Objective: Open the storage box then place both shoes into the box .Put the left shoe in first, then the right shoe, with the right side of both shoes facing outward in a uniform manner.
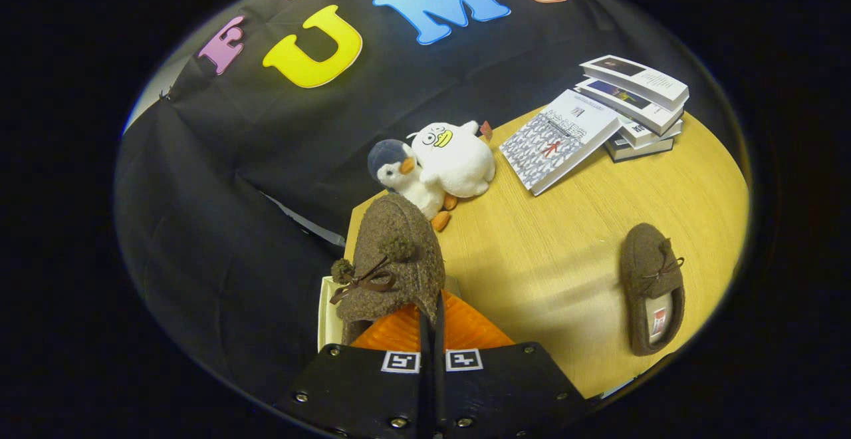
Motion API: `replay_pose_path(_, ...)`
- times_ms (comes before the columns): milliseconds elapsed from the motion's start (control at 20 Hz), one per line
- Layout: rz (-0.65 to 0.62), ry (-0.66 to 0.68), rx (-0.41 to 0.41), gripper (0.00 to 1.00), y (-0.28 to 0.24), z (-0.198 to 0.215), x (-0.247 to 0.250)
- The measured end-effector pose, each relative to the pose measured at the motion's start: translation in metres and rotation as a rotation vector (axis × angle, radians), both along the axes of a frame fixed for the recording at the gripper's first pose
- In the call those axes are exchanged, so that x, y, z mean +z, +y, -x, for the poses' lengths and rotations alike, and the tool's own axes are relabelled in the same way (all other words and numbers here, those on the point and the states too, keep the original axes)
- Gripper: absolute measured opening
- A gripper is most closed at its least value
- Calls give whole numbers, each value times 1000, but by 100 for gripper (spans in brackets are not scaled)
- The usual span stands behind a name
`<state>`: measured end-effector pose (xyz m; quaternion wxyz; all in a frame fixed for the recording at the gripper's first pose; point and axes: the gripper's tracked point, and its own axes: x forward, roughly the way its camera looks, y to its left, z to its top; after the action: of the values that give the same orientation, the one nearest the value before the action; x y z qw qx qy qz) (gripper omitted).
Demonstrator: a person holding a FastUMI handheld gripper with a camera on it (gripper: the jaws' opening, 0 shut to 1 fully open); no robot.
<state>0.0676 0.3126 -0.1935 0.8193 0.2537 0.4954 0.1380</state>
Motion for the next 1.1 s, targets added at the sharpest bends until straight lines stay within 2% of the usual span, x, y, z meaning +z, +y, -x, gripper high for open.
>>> replay_pose_path(550,-4,8,89,0,94,27,-14)
replay_pose_path(1100,20,41,108,0,148,51,-55)
